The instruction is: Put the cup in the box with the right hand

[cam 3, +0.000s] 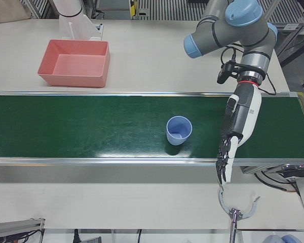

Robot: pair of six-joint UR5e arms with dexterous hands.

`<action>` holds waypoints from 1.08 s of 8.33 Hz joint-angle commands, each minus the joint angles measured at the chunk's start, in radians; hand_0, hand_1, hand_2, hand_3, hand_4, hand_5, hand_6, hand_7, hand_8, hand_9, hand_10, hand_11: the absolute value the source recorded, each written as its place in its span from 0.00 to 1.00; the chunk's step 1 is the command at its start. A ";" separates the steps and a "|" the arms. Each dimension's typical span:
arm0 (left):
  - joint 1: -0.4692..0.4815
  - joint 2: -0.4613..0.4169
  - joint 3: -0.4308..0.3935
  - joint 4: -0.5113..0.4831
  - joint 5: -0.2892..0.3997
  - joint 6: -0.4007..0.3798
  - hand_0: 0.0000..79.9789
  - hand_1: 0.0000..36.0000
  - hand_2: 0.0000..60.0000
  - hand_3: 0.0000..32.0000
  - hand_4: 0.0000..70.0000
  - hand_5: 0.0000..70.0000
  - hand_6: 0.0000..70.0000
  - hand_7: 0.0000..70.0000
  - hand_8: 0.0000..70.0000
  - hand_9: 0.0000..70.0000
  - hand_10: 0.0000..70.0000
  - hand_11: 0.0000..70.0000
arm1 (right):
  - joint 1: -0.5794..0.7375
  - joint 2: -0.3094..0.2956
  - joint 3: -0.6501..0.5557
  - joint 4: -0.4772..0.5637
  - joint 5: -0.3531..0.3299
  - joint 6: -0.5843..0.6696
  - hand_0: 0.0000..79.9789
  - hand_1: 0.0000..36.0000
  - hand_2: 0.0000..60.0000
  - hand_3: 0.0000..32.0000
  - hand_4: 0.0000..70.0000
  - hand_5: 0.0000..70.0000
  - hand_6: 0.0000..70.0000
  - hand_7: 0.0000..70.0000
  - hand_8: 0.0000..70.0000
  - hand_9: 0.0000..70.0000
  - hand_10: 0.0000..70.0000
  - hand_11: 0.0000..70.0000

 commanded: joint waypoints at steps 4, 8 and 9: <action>0.000 0.000 0.000 0.000 0.000 0.000 0.00 0.00 0.00 0.00 0.00 0.00 0.00 0.00 0.00 0.00 0.00 0.00 | 0.001 0.001 -0.015 -0.028 0.002 0.011 0.61 0.00 0.00 0.00 0.80 0.02 0.13 0.67 0.11 0.25 0.00 0.00; 0.000 0.000 0.000 0.000 0.000 0.000 0.00 0.00 0.00 0.00 0.00 0.00 0.00 0.00 0.00 0.00 0.00 0.00 | 0.001 -0.019 -0.035 -0.024 0.004 0.039 0.60 0.00 0.00 0.00 0.76 0.02 0.12 0.61 0.11 0.25 0.00 0.01; 0.000 0.000 0.000 0.000 0.000 0.000 0.00 0.00 0.00 0.00 0.00 0.00 0.00 0.00 0.00 0.00 0.00 0.00 | 0.001 -0.016 -0.033 -0.028 0.004 0.041 0.60 0.00 0.00 0.00 0.76 0.02 0.12 0.61 0.12 0.25 0.01 0.01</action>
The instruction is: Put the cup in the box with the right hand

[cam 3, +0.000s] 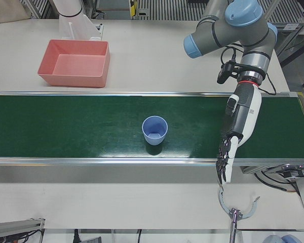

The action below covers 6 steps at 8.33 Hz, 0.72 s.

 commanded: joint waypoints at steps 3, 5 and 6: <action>0.000 0.000 0.000 0.000 0.001 0.000 0.00 0.00 0.00 0.00 0.00 0.00 0.00 0.00 0.00 0.00 0.00 0.00 | 0.002 -0.005 0.006 -0.003 -0.001 0.016 0.60 0.00 0.00 0.00 0.78 0.02 0.12 0.63 0.12 0.25 0.00 0.00; 0.000 0.000 0.000 0.000 0.001 0.000 0.00 0.00 0.00 0.00 0.00 0.00 0.00 0.00 0.00 0.00 0.00 0.00 | -0.001 0.000 0.001 -0.004 -0.001 0.016 0.60 0.00 0.00 0.00 0.75 0.02 0.12 0.61 0.11 0.24 0.00 0.00; 0.000 0.000 0.000 0.000 0.001 0.000 0.00 0.00 0.00 0.00 0.00 0.00 0.00 0.00 0.00 0.00 0.00 0.00 | -0.005 0.003 -0.003 -0.004 -0.001 0.014 0.60 0.00 0.00 0.00 0.75 0.02 0.12 0.61 0.11 0.24 0.00 0.00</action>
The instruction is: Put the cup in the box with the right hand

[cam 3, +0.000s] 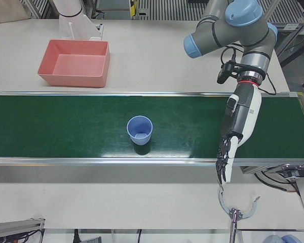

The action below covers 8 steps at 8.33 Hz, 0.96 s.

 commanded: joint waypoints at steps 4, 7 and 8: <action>0.000 0.000 0.000 0.000 0.000 0.000 0.00 0.00 0.00 0.00 0.00 0.00 0.00 0.00 0.00 0.00 0.00 0.00 | -0.014 0.015 -0.013 -0.003 0.000 -0.003 0.60 0.00 0.00 0.00 0.79 0.02 0.12 0.64 0.12 0.26 0.00 0.00; 0.000 0.000 0.000 0.001 0.000 0.000 0.00 0.00 0.00 0.00 0.00 0.00 0.00 0.00 0.00 0.00 0.00 0.00 | -0.011 0.063 -0.017 -0.039 0.001 -0.003 0.60 0.00 0.00 0.00 0.85 0.02 0.13 0.69 0.12 0.27 0.01 0.01; 0.000 0.000 0.000 0.001 0.000 0.000 0.00 0.00 0.00 0.00 0.00 0.00 0.00 0.00 0.00 0.00 0.00 0.00 | -0.011 0.072 -0.017 -0.041 0.001 -0.003 0.60 0.00 0.00 0.00 0.86 0.02 0.14 0.71 0.12 0.28 0.01 0.01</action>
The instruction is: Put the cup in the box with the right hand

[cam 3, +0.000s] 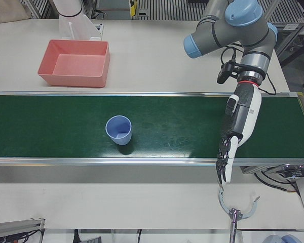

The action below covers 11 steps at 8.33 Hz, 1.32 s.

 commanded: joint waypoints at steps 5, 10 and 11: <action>0.000 0.000 0.000 -0.001 0.000 0.000 0.00 0.00 0.00 0.00 0.00 0.00 0.00 0.00 0.00 0.00 0.00 0.00 | 0.001 0.029 0.000 -0.015 0.001 -0.001 0.60 0.00 0.00 0.00 0.85 0.02 0.14 0.70 0.12 0.28 0.01 0.01; 0.000 0.000 0.000 0.000 0.000 0.000 0.00 0.00 0.00 0.00 0.00 0.00 0.00 0.00 0.00 0.00 0.00 0.00 | -0.016 0.064 0.101 -0.136 0.031 -0.002 0.61 0.00 0.00 0.00 0.92 0.01 0.14 0.75 0.12 0.28 0.00 0.00; 0.000 0.000 0.000 0.000 0.000 0.000 0.00 0.00 0.00 0.00 0.00 0.00 0.00 0.00 0.00 0.00 0.00 0.00 | -0.051 0.058 0.174 -0.205 0.086 -0.005 0.61 0.00 0.00 0.00 0.88 0.02 0.14 0.73 0.12 0.27 0.00 0.00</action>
